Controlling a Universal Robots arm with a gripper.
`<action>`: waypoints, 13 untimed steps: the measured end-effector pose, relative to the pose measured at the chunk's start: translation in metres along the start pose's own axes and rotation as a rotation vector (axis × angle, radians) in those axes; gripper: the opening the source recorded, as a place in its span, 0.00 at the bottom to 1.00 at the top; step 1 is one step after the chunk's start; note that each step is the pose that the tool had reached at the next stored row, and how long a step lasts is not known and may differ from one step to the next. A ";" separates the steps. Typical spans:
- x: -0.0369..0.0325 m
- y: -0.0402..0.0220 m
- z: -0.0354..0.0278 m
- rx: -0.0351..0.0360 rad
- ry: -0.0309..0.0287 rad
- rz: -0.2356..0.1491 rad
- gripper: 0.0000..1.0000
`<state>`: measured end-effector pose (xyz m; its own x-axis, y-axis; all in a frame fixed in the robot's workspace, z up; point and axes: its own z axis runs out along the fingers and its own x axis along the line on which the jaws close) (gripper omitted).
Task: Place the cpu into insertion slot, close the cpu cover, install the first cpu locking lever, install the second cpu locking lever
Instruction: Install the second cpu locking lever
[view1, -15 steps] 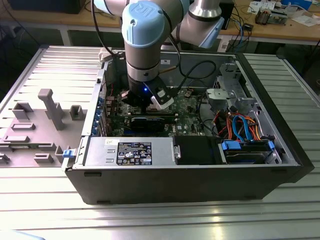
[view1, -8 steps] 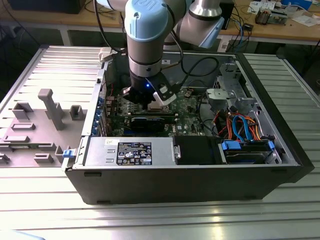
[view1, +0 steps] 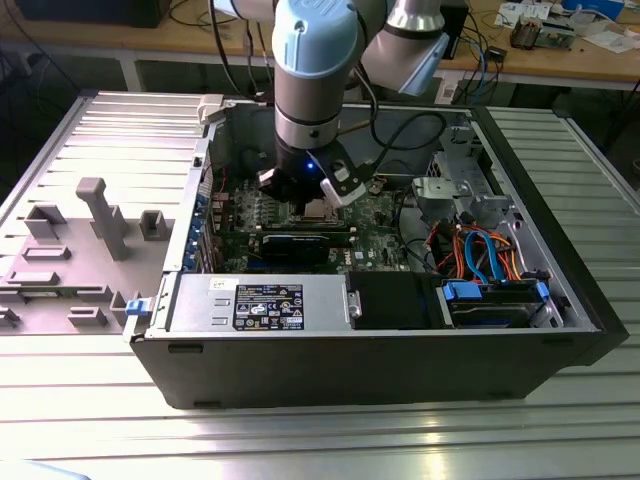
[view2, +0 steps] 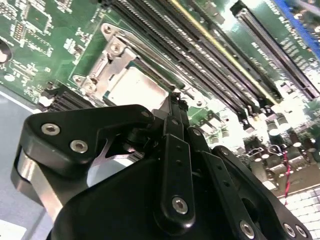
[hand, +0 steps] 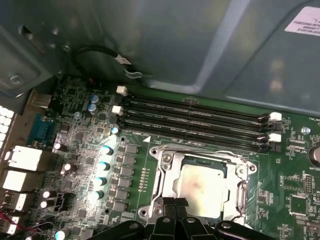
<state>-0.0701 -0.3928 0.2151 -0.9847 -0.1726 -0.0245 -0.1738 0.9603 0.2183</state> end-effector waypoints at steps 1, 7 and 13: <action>-0.0016 0.0011 0.0003 0.0015 0.0015 0.000 0.11; -0.0091 0.0085 0.0021 0.0082 0.0070 0.001 0.11; -0.0183 0.0254 0.0057 0.0261 0.0120 0.001 0.11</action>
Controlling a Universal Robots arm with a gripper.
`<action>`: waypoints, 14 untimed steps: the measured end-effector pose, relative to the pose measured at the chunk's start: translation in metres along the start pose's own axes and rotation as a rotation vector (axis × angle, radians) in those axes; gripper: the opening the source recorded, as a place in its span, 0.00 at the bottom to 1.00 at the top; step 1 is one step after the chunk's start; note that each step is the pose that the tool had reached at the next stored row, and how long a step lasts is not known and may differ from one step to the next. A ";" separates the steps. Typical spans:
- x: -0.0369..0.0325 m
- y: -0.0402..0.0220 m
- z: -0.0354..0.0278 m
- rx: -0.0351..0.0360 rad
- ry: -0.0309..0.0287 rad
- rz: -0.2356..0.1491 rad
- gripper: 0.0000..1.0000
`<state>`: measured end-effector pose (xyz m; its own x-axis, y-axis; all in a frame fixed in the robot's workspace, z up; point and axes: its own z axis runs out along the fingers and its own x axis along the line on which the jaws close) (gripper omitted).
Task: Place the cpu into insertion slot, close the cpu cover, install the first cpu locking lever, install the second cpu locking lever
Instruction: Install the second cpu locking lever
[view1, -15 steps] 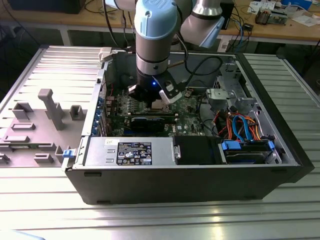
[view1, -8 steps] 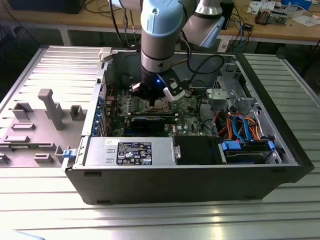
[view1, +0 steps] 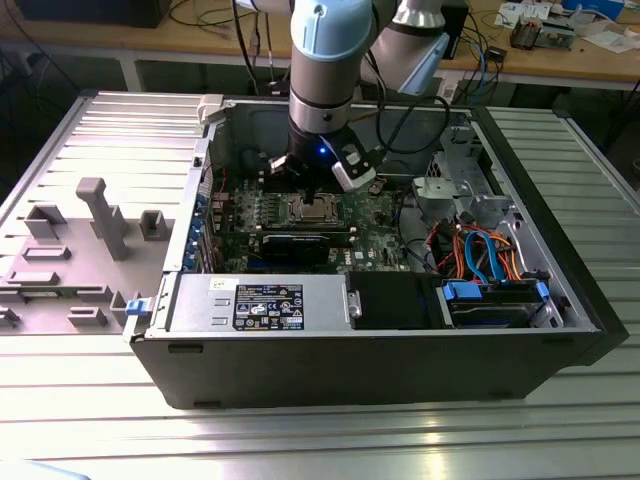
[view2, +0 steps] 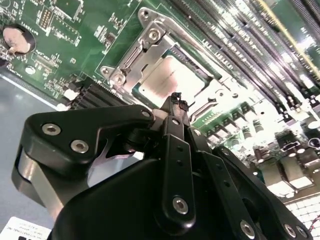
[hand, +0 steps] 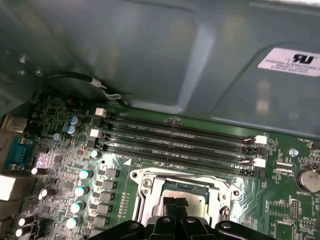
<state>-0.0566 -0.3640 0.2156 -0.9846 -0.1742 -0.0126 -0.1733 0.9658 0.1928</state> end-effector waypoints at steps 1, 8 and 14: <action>-0.0002 0.0010 -0.0011 0.0112 0.0020 0.000 0.11; -0.0007 0.0050 -0.0093 0.1165 0.0205 0.003 0.11; -0.0008 0.0058 -0.0129 0.1639 0.0288 0.003 0.11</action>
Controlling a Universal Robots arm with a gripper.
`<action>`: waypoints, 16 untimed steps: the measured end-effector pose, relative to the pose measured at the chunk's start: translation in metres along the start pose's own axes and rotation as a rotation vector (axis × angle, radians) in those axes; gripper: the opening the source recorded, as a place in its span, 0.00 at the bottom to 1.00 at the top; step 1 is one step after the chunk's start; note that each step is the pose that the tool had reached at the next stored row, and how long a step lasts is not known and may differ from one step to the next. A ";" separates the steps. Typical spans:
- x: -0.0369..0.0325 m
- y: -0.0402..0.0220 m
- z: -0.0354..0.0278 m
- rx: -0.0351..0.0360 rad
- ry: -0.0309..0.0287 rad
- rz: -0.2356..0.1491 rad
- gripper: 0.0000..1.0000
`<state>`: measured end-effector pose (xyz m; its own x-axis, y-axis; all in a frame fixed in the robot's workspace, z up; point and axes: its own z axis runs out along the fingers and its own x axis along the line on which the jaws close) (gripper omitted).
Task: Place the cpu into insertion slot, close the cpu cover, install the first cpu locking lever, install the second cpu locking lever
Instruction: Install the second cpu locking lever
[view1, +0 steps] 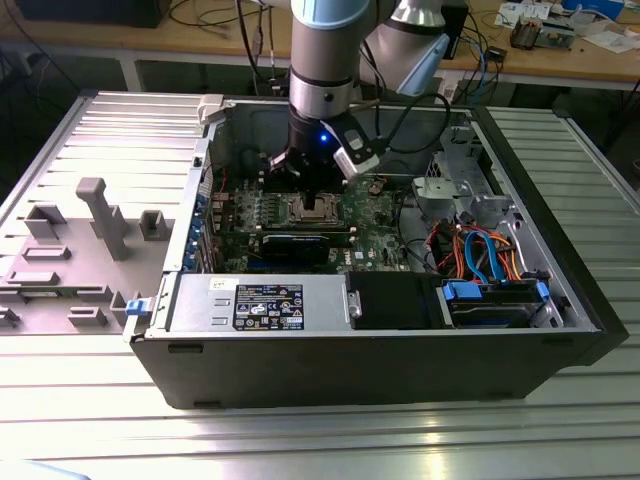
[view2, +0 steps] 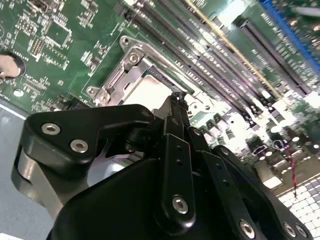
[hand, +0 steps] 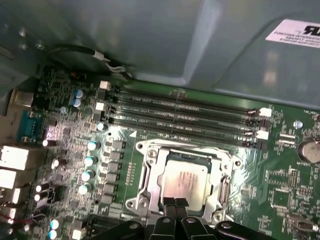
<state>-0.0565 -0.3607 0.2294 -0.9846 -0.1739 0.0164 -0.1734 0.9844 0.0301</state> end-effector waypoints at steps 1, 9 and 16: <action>0.0000 0.0000 -0.0006 0.0133 0.0023 0.000 0.11; 0.0000 0.0000 -0.0016 0.0635 0.0111 0.001 0.11; 0.0000 0.0001 -0.0016 0.0737 0.0129 0.002 0.11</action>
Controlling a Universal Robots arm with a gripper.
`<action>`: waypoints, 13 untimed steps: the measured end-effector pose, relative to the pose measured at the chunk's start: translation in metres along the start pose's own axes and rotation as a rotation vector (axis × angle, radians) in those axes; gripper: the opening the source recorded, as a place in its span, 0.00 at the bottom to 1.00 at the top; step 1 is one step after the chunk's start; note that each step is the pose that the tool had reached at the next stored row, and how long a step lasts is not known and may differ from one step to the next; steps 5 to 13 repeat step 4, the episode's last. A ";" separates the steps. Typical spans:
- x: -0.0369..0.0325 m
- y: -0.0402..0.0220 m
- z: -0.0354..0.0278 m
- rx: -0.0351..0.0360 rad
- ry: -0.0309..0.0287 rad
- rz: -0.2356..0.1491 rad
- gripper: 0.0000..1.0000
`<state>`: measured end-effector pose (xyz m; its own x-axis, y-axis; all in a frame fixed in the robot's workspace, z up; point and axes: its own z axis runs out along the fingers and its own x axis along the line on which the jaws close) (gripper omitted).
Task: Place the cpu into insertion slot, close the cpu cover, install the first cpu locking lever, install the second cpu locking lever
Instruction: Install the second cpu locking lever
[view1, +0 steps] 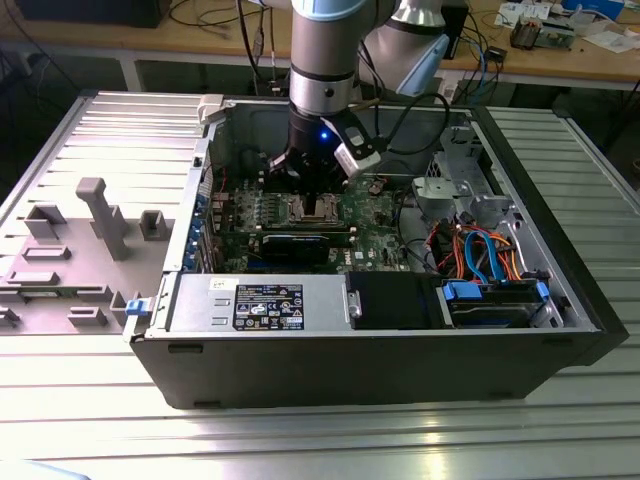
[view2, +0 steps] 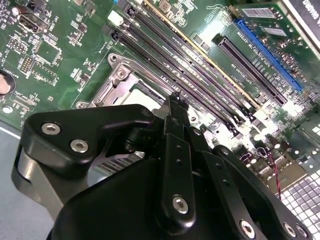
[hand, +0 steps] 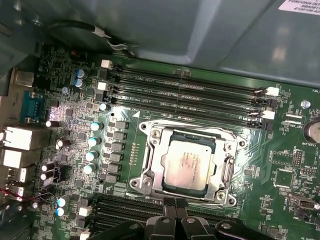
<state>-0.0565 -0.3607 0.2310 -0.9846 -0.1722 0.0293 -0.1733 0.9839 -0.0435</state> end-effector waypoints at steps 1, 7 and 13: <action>0.0000 0.0000 0.0000 0.0014 0.0003 0.000 0.11; 0.0000 0.0000 0.0000 0.0105 0.0018 0.000 0.11; 0.0000 0.0000 0.0000 0.0105 0.0018 0.000 0.11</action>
